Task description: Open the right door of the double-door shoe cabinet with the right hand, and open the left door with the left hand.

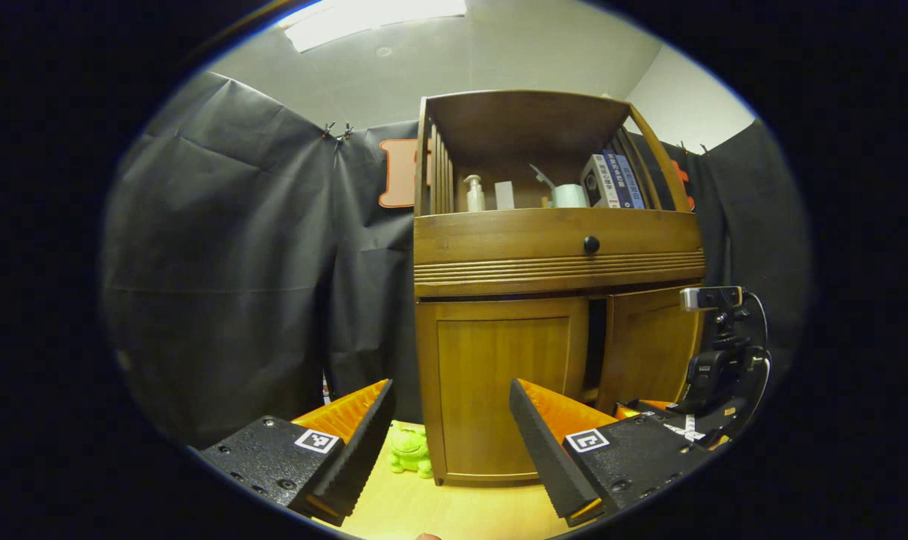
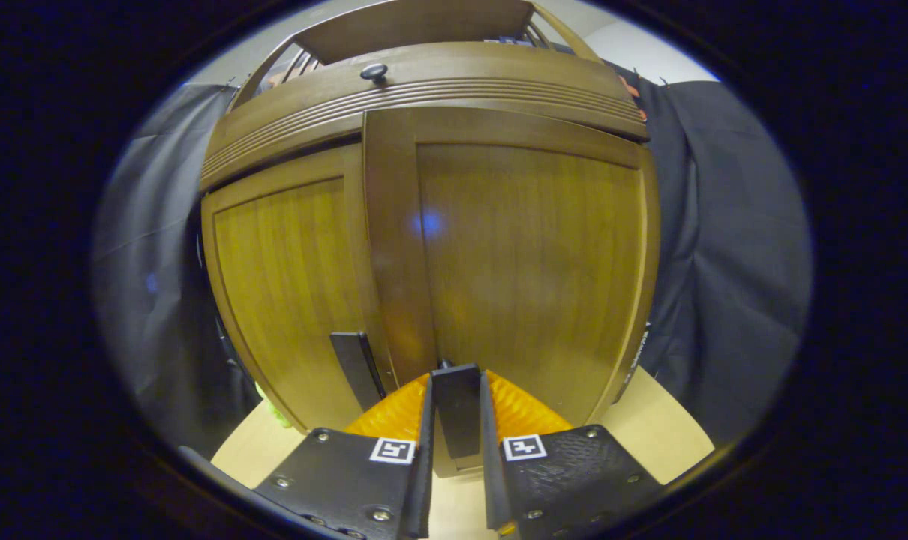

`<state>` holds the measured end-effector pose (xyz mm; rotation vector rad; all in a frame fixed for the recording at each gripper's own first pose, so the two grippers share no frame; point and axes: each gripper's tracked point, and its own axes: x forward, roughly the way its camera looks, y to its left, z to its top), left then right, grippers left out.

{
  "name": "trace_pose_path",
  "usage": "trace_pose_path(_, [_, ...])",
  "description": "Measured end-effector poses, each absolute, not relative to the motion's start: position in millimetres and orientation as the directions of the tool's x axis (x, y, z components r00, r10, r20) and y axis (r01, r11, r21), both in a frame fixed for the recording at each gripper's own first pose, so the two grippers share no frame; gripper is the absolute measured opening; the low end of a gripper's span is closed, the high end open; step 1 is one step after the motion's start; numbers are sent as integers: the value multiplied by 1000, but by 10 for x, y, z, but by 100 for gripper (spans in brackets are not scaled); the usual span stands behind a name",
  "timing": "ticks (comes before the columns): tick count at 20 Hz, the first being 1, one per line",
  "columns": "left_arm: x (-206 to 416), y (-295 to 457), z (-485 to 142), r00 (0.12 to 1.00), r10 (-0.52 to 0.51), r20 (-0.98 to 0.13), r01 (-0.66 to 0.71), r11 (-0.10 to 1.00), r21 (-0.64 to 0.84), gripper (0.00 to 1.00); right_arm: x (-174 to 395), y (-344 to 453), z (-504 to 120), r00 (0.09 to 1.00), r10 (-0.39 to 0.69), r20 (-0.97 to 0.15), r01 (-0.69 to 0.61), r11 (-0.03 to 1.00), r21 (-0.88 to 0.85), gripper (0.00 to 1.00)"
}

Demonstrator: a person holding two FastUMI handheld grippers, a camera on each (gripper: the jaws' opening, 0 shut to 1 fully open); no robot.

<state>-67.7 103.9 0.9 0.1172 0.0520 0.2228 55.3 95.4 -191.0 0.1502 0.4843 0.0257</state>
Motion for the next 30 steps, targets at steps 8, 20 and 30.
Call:
trace_pose_path(8, [-550, 589, -130, 994, 87, -64, -82, 994, 75, 92, 463, 817, -1722, 879, 51, -473, 31, 986, 164, 23])
trace_pose_path(20, [-449, -18, -283, 992, -93, -85, 97, 994, 45, 92, 441, 746, -1264, 878, -81, -472, 128, 989, 69, 23])
trace_pose_path(30, [-372, -408, -463, 975, -190, -116, 192, 981, 5, 94, 381, 600, -1173, 857, -192, -478, 250, 966, 60, 23])
